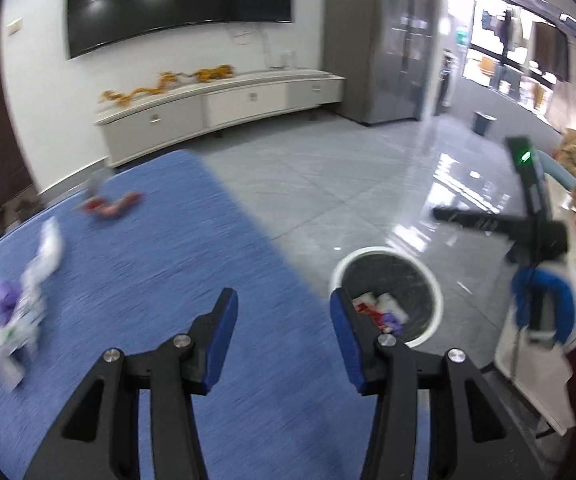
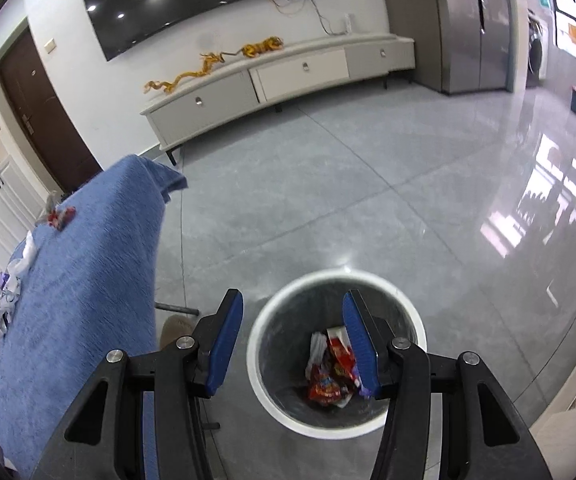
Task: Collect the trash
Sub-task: 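Return both open tools to the trash on the rug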
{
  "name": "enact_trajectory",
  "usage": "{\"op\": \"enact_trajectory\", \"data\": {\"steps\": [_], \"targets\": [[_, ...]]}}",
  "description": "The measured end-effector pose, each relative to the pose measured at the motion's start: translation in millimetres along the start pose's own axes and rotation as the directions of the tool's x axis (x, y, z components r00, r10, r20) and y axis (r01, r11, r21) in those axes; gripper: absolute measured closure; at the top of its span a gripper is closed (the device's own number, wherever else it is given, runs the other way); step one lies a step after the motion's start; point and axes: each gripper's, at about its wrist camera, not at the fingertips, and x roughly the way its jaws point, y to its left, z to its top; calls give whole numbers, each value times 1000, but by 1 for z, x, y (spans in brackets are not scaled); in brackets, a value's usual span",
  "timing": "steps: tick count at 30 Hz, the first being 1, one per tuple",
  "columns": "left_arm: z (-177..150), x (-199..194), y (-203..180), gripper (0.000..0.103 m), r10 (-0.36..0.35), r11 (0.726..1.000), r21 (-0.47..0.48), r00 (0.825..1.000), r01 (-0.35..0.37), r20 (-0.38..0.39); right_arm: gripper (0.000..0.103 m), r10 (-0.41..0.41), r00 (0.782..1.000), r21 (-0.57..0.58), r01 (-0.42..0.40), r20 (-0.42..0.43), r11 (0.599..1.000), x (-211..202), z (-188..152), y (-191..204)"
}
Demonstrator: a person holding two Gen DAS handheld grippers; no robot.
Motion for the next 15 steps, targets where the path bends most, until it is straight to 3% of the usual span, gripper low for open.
{"op": "enact_trajectory", "data": {"steps": [8, 15], "targets": [[-41, -39, 75, 56, 115, 983, -145, 993, -113, 1, 51, 36, 997, -99, -29, 66, 995, -30, 23, 53], [-77, -72, 140, 56, 201, 939, -286, 980, -193, 0, 51, 96, 992, -179, -80, 85, 981, -44, 27, 101]]}}
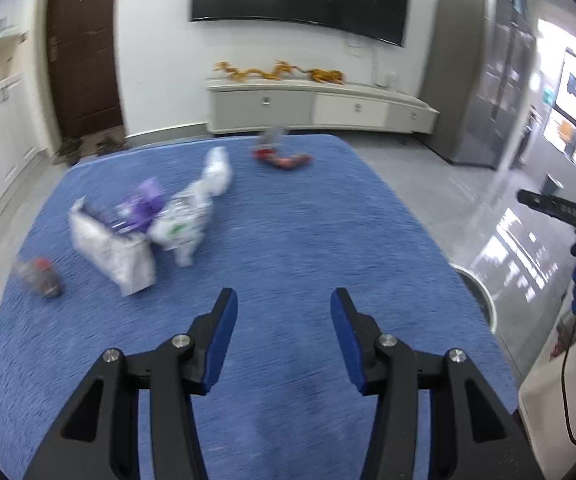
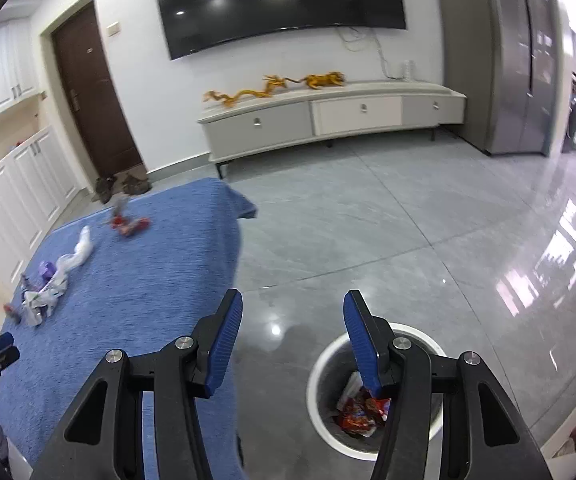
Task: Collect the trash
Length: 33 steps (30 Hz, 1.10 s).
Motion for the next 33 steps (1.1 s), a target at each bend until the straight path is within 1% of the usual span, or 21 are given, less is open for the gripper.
{"op": "enact_trajectory", "data": {"steps": [2, 5, 9, 10, 12, 15, 16, 20, 23, 24, 28, 32, 33], "targets": [[-2, -5, 21, 56, 25, 999, -33, 1000, -25, 5, 51, 23, 1000, -15, -23, 5, 1000, -2, 2, 13], [-8, -12, 51, 47, 74, 994, -87, 997, -73, 10, 51, 48, 999, -45, -48, 3, 998, -2, 5, 32], [-14, -21, 97, 46, 141, 976, -168, 990, -137, 9, 49, 90, 996, -91, -91, -13, 992, 5, 10, 60], [-15, -23, 110, 45, 156, 969, -194, 988, -152, 7, 49, 101, 995, -101, -102, -19, 990, 8, 11, 67], [-16, -27, 137, 39, 189, 950, -253, 982, -183, 0, 48, 120, 992, -131, -123, -32, 984, 17, 15, 87], [-13, -29, 173, 39, 252, 920, -309, 968, -241, -5, 48, 153, 987, -162, -159, -52, 974, 30, 18, 110], [-12, -29, 181, 39, 262, 913, -321, 965, -250, -7, 48, 161, 985, -171, -169, -59, 971, 35, 19, 116], [-5, -14, 216, 39, 276, 886, -379, 960, -269, -38, 48, 216, 971, -198, -232, -102, 952, 59, 21, 149], [1, 7, 237, 39, 259, 867, -422, 963, -264, -70, 48, 242, 960, -232, -269, -138, 935, 77, 21, 178], [3, 15, 246, 39, 255, 857, -442, 963, -264, -81, 48, 249, 957, -241, -279, -148, 930, 81, 20, 186], [8, 37, 268, 39, 255, 833, -481, 961, -273, -104, 48, 276, 940, -283, -325, -200, 902, 104, 20, 224], [11, 50, 276, 40, 236, 833, -491, 966, -256, -103, 48, 326, 911, -303, -395, -254, 867, 126, 20, 265], [11, 52, 277, 43, 227, 833, -495, 969, -246, -101, 48, 342, 901, -297, -415, -267, 860, 131, 20, 273]]}}
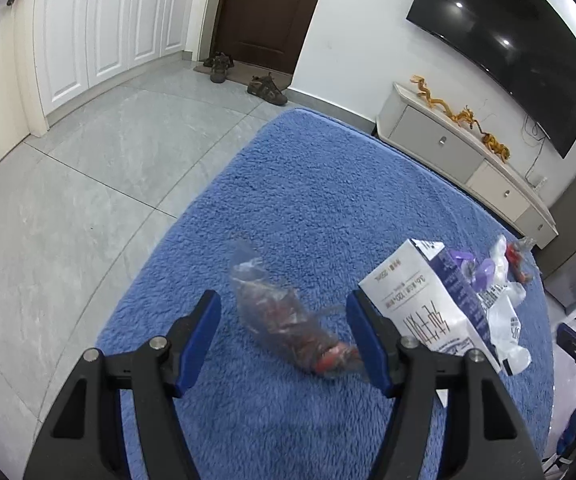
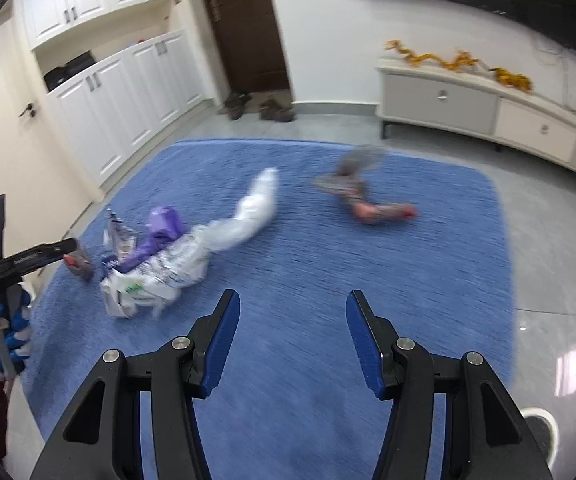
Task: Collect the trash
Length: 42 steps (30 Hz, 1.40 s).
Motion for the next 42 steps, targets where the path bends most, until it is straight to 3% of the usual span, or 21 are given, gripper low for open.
{"op": "enact_trajectory", "data": {"steps": [3, 10, 12, 14, 17, 18, 20, 26, 31, 36, 42], "targets": [[-1, 8, 0, 55, -16, 1000, 5, 1000, 16, -10, 48, 42, 999, 2, -42, -13, 999, 24, 14, 13], [-9, 21, -1, 78, -39, 999, 31, 999, 40, -24, 48, 38, 999, 60, -37, -20, 998, 82, 52, 17], [-10, 23, -1, 91, -62, 998, 31, 998, 63, -27, 48, 44, 999, 80, -42, -28, 996, 94, 57, 15], [-11, 22, -2, 94, -68, 997, 33, 997, 69, -22, 49, 45, 998, 102, -41, -36, 994, 107, 61, 11], [-12, 17, -7, 99, -79, 995, 52, 997, 79, -5, 59, 63, 996, 132, -56, -55, 990, 122, 62, 6], [-14, 11, -11, 99, -86, 994, 64, 996, 85, 6, 70, 73, 996, 140, -64, -59, 988, 124, 61, 4], [-16, -1, -16, 99, -93, 992, 88, 995, 90, 27, 70, 93, 994, 150, -84, -55, 985, 125, 58, 2], [-31, -46, -43, 99, -160, 975, 166, 986, 150, 51, 71, 93, 995, 89, -89, -40, 992, 82, 34, 4], [-52, -77, -83, 99, -230, 941, 261, 972, 213, 36, 71, 84, 996, 64, -81, -36, 995, 24, 0, -8], [-78, -94, -133, 99, -297, 891, 353, 955, 285, -23, 71, 28, 1000, 73, -26, -15, 997, -41, -48, -30], [-118, -105, -209, 99, -369, 795, 469, 921, 384, -127, 71, -64, 998, 209, 59, 20, 976, -110, -115, -90]]}}
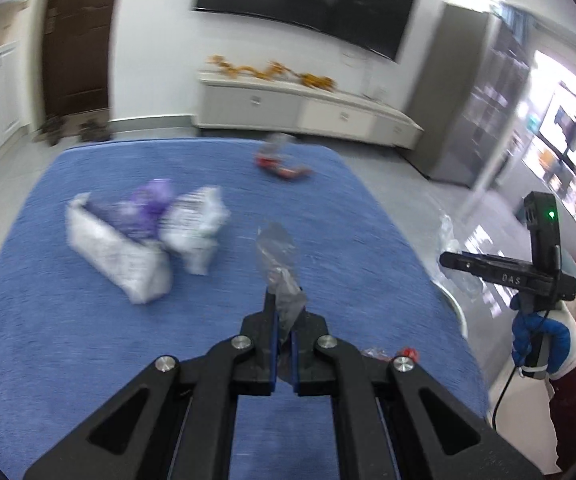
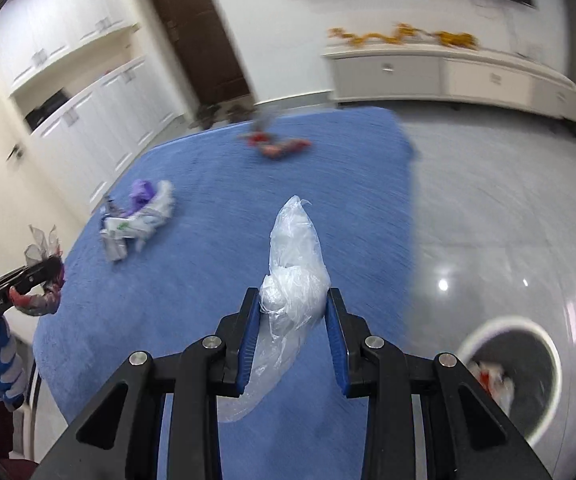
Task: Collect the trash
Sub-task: 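Carry both plastic bags over the bin and release them inside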
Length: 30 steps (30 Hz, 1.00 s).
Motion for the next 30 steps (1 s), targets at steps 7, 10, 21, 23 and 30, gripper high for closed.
{"op": "enact_trajectory", "data": {"steps": [7, 10, 21, 23, 30], "targets": [[14, 50, -111, 99, -94, 977, 183, 990, 113, -109, 71, -151, 988, 186, 149, -4, 971, -48, -67, -108], [24, 85, -159, 99, -124, 958, 238, 979, 160, -160, 71, -212, 977, 227, 212, -24, 951, -51, -86, -141], [39, 240, -308, 96, -146, 900, 347, 934, 262, -326, 69, -270, 959, 381, 284, -91, 880, -24, -119, -239], [37, 261, -325, 96, -138, 899, 354, 932, 260, -336, 68, -281, 954, 388, 300, -105, 871, -19, -124, -249], [29, 314, -354, 61, -148, 910, 307, 911, 278, -386, 49, -310, 942, 421, 336, -133, 842, -4, -132, -278]]}}
